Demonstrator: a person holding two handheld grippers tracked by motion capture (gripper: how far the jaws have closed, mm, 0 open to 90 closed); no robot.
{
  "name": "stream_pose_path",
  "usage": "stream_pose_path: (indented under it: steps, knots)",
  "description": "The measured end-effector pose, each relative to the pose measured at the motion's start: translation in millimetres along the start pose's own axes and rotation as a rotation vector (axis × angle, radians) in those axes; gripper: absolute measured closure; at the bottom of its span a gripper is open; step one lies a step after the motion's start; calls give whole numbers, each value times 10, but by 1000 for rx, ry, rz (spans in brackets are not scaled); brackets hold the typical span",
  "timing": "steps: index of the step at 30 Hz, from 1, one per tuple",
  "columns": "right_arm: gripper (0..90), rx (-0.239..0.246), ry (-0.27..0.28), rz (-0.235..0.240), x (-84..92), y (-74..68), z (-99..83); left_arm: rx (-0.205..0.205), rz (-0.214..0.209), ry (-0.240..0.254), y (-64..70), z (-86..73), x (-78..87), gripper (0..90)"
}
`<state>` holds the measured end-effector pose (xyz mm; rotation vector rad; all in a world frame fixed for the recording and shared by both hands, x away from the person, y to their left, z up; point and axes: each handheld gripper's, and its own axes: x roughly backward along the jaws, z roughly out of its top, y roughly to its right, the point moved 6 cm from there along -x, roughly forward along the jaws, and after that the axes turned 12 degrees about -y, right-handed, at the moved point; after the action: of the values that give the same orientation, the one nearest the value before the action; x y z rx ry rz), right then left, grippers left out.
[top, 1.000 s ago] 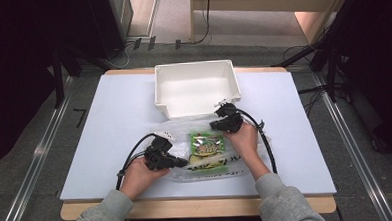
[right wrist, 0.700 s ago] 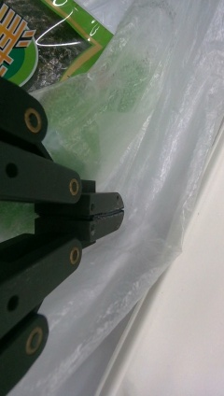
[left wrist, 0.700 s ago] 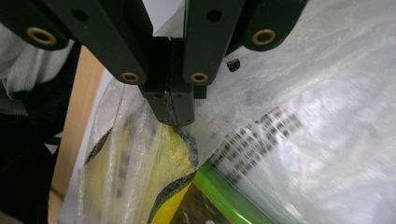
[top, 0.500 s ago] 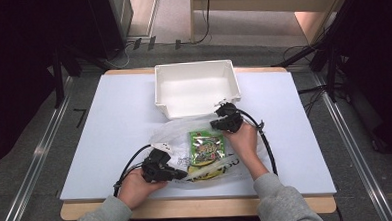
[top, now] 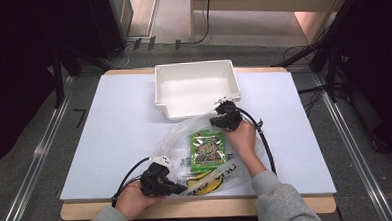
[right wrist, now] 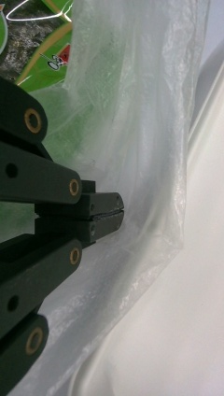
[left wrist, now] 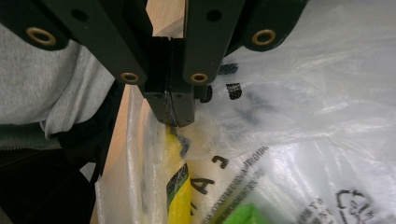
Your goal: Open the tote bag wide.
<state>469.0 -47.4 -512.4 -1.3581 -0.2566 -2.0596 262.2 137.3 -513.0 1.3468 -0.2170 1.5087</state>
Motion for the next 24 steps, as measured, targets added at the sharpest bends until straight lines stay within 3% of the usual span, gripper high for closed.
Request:
stream_pose_path:
  steps: [5,19,24]
  knots:
    - [900,-22,-2,32,16,-25,1,24,9,13,-30,15,18,900]
    - [900,66,51,78,414,-379,-26,41,32,29,-78,56,28,900]
    - [900,81,53,110,433,-464,-49,42,42,34,-90,75,32,900]
